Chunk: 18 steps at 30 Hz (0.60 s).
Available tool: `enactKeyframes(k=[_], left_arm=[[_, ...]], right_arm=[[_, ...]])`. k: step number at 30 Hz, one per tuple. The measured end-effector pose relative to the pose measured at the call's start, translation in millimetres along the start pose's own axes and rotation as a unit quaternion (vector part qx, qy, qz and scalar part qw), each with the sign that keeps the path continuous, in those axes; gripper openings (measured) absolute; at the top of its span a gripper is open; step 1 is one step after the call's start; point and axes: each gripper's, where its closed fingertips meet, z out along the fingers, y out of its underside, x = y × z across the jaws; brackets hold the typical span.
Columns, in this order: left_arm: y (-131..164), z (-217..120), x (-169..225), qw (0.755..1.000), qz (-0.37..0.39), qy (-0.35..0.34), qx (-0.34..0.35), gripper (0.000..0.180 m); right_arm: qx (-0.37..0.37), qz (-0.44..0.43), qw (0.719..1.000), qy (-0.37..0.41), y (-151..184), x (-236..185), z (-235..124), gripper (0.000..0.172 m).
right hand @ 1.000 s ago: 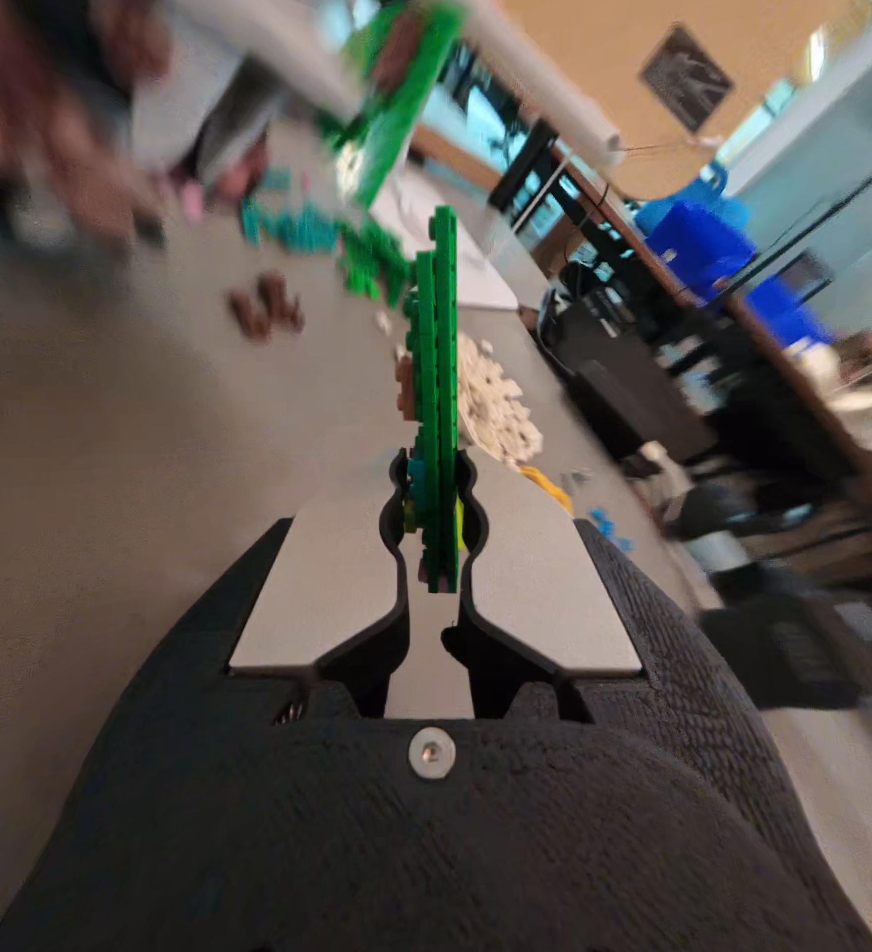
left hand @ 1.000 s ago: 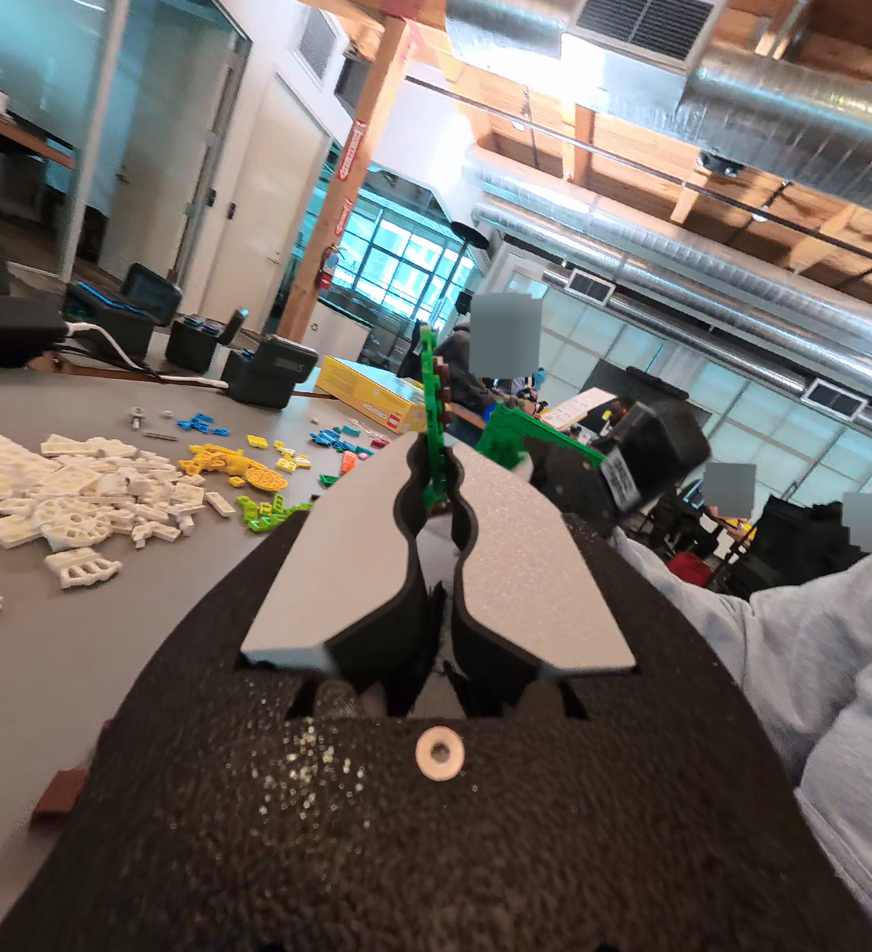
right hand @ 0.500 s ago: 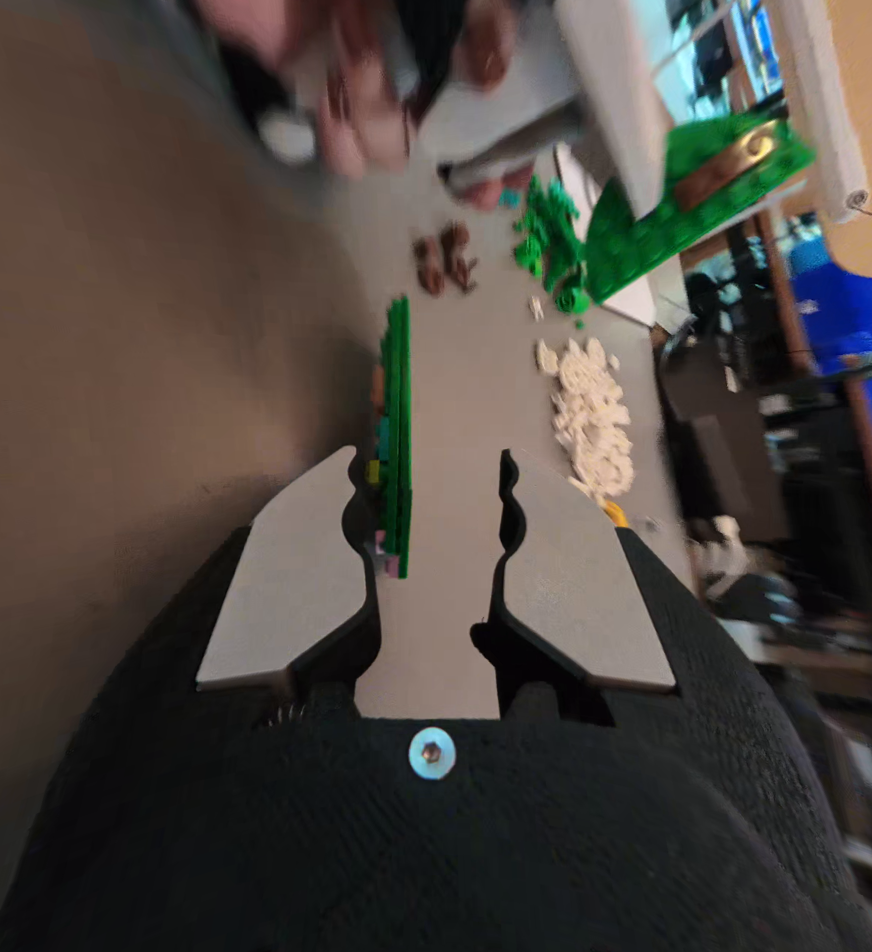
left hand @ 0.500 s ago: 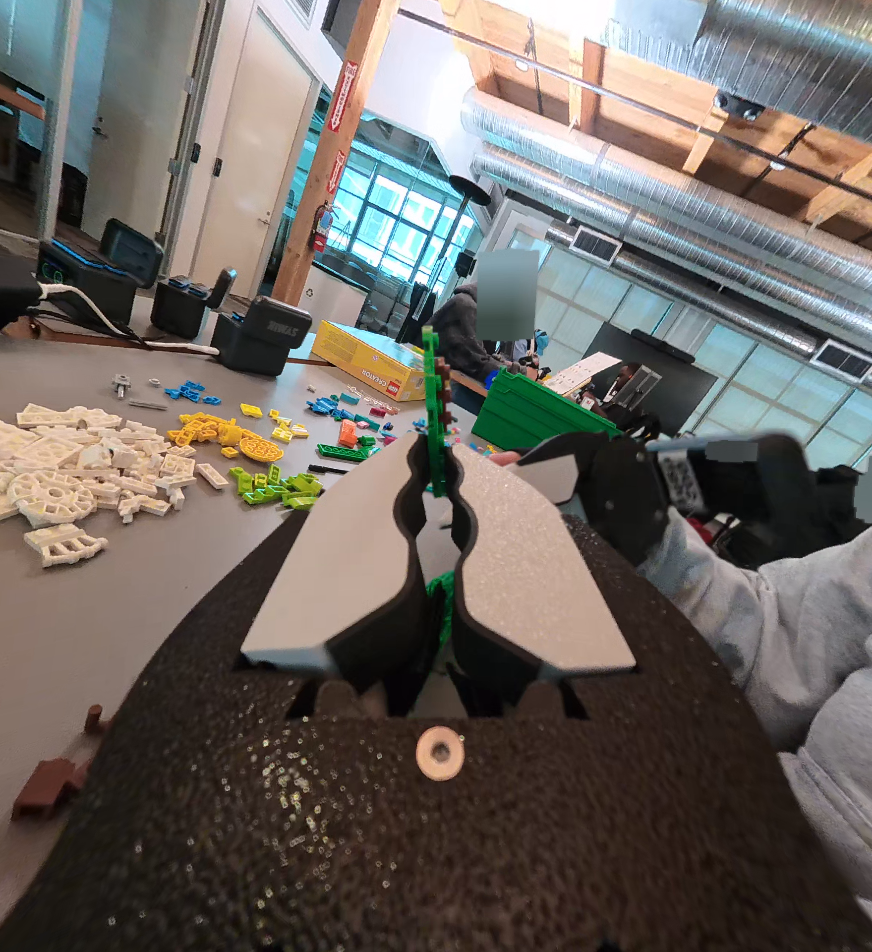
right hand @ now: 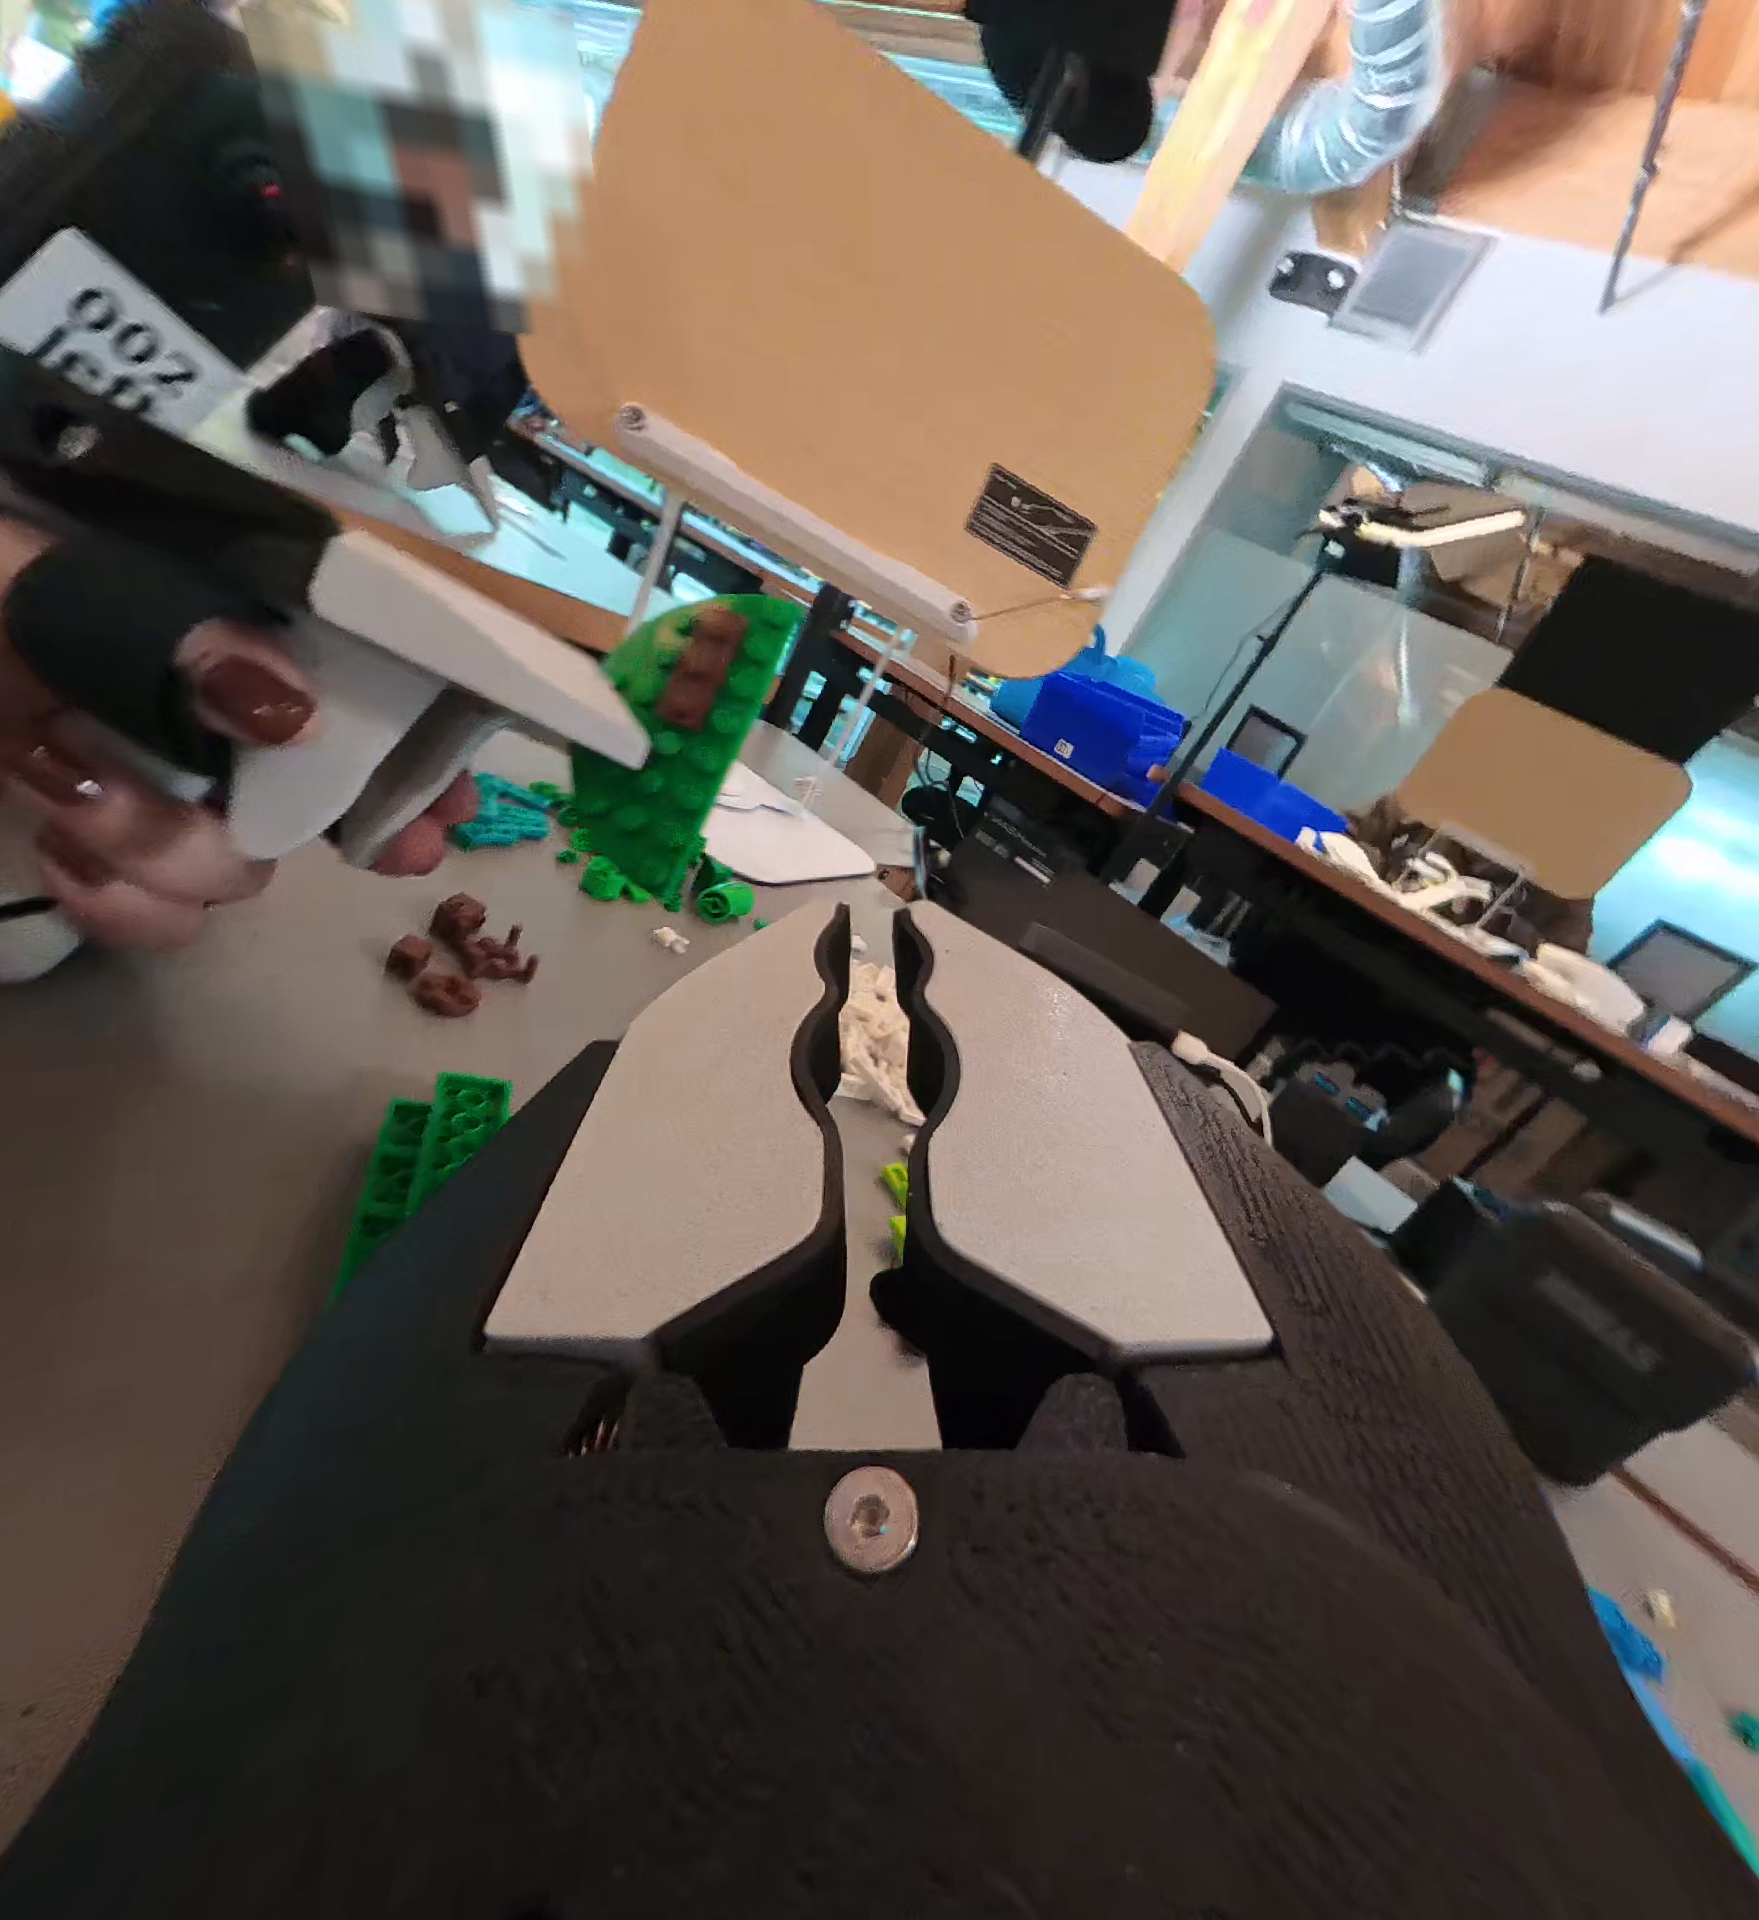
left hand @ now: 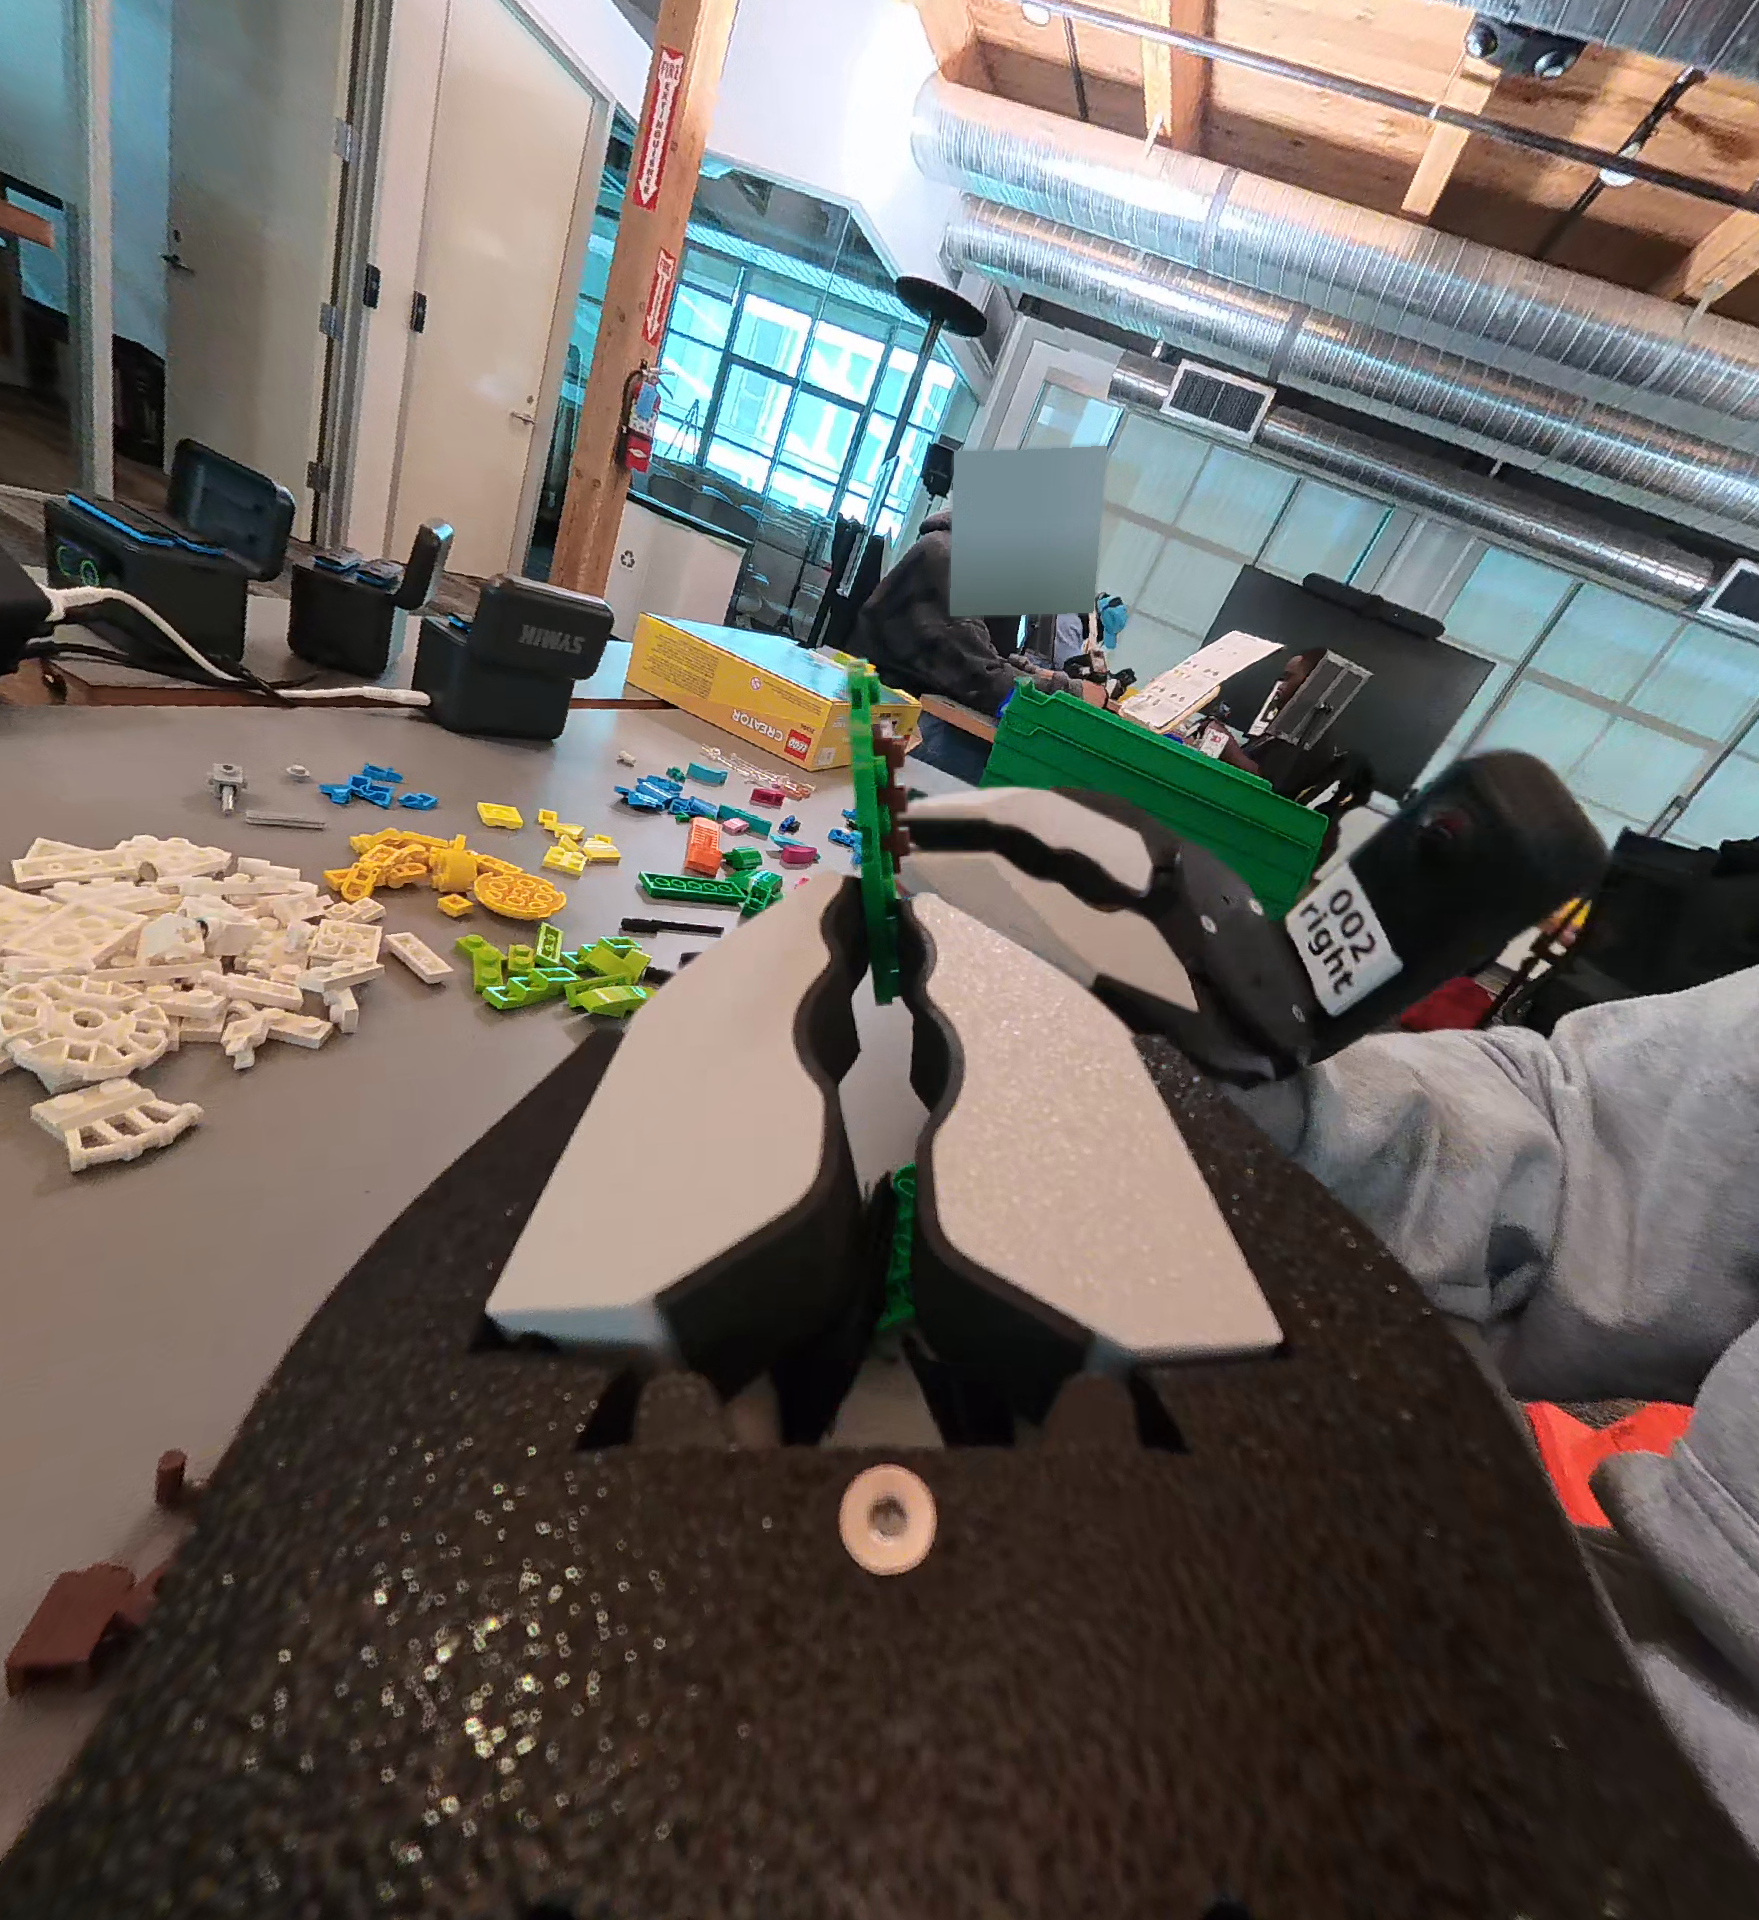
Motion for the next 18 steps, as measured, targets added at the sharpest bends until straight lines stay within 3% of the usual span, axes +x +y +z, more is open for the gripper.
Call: enactKeyframes(k=[6,10,18], left_arm=[[-0.4,-0.3,-2.5,1.0,-0.009,-0.003,0.003,0.005],[-10.1,-4.1,-2.3,0.999,0.005,-0.01,0.035,0.005],[-7.6,-3.7,-5.7,0.999,-0.01,-0.012,0.029,0.005]], right_arm=[[0.003,-0.124,0.992,-0.021,-2.4,-22.9,-1.2,0.007],[-0.005,-0.136,0.99,-0.028,1.0,-27.3,0.0,0.008],[-0.009,-0.143,0.989,-0.029,2.7,-28.0,0.6,0.008]])
